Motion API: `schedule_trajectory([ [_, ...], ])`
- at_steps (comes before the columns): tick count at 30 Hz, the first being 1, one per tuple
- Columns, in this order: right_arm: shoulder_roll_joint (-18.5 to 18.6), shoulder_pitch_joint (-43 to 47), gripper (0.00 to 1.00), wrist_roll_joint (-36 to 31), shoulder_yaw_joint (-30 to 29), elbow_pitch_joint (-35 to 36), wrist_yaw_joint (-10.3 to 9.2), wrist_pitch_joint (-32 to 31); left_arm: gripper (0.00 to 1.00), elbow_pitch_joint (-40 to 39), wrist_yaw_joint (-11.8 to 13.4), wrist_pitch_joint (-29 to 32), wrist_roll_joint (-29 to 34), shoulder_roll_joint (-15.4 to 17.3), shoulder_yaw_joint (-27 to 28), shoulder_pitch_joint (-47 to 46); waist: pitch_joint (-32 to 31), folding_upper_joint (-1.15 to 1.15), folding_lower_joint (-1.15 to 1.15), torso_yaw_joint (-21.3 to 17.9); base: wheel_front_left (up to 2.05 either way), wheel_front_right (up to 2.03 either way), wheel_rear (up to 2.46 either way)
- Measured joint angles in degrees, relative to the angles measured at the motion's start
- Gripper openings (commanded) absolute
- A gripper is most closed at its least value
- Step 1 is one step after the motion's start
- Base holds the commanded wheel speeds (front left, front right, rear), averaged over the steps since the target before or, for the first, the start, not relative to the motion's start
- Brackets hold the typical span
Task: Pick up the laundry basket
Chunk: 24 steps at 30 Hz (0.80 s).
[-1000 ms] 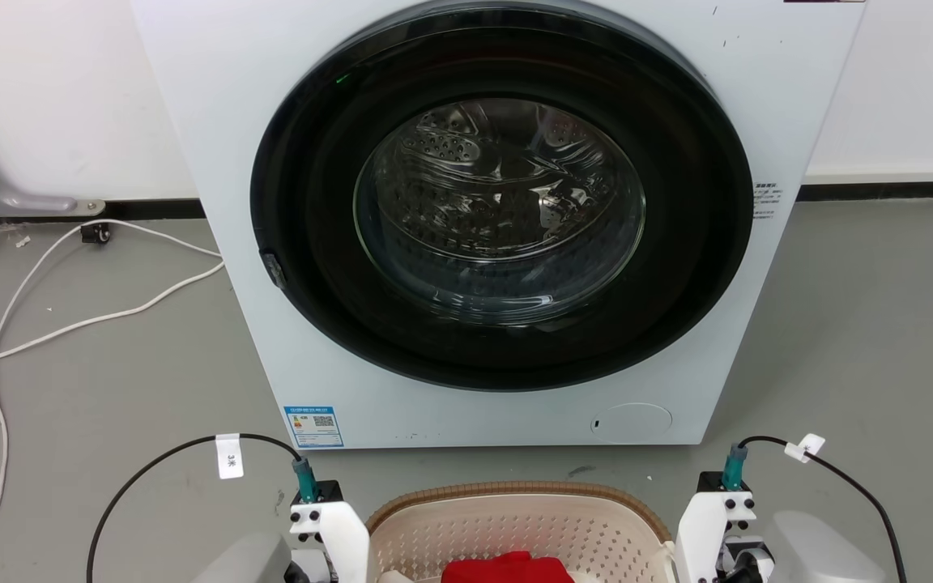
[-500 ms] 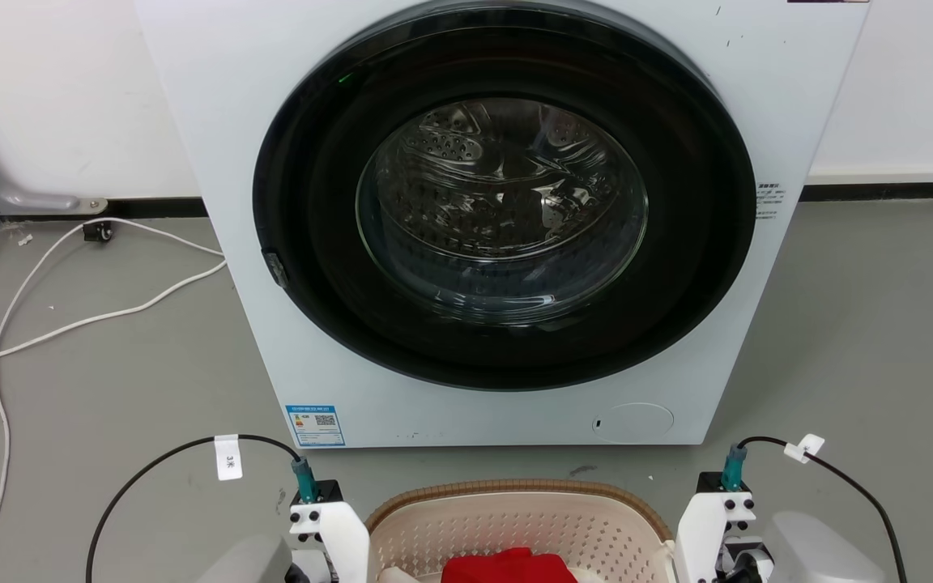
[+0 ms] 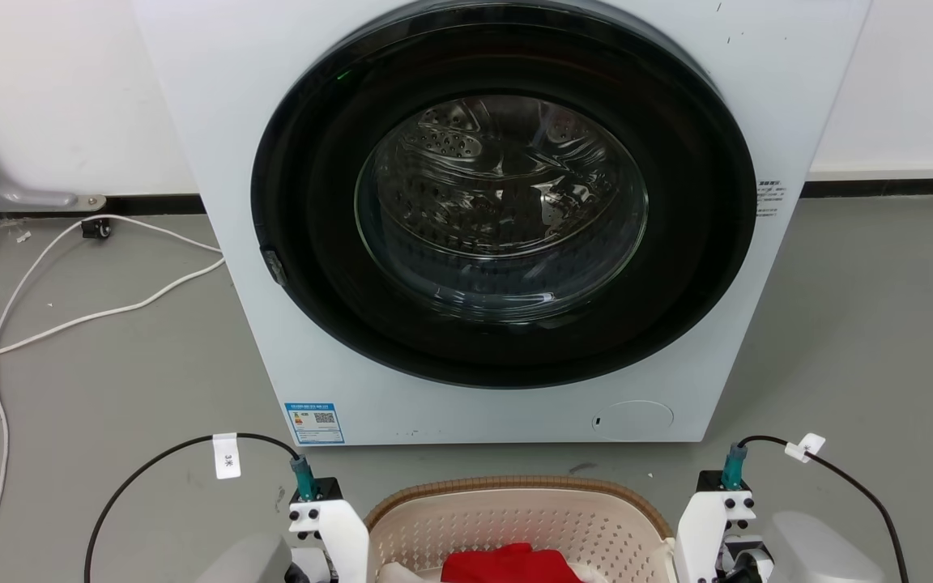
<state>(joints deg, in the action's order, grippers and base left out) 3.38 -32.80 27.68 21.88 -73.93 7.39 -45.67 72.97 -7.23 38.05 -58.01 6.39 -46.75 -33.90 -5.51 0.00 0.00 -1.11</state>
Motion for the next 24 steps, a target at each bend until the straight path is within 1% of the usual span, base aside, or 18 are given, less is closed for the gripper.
schedule_trajectory([
  [24, 0.0, -0.1, 0.0, -0.5, -0.5, 0.0, 0.0, 0.0, 0.0, 0.2, 0.0, -1.0, -1.2, 0.0, -1.0, -0.4, 0.3, 0.0, 0.0, -0.1, 0.0, 0.0, 0.0],
])
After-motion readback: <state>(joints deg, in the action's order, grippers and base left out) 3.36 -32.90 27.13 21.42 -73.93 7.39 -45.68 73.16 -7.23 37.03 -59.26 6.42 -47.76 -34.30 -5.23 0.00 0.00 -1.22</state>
